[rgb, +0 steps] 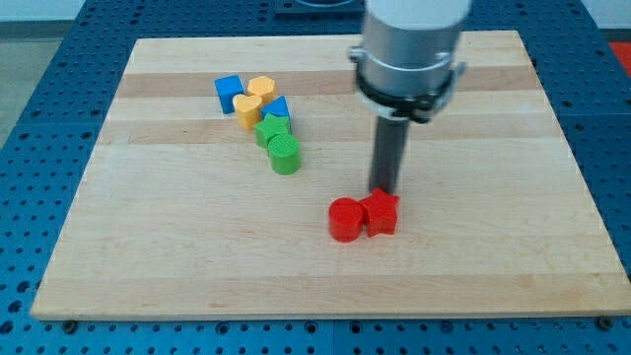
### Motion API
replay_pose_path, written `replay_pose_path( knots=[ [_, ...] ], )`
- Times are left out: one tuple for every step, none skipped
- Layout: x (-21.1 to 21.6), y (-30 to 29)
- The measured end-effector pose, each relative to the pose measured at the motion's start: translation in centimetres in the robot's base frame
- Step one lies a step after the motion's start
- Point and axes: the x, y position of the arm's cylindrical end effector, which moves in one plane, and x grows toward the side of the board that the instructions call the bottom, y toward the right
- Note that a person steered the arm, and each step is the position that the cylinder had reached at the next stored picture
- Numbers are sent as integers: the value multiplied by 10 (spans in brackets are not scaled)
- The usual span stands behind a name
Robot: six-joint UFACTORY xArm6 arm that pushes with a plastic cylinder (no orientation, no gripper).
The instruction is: Slide the red circle to the bottom right
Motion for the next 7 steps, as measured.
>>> replay_pose_path(
  knots=[
    [2,-28],
    [8,-44],
    [16,-63],
    [27,-69],
    [53,-69],
    [71,-69],
    [70,-68]
  ],
)
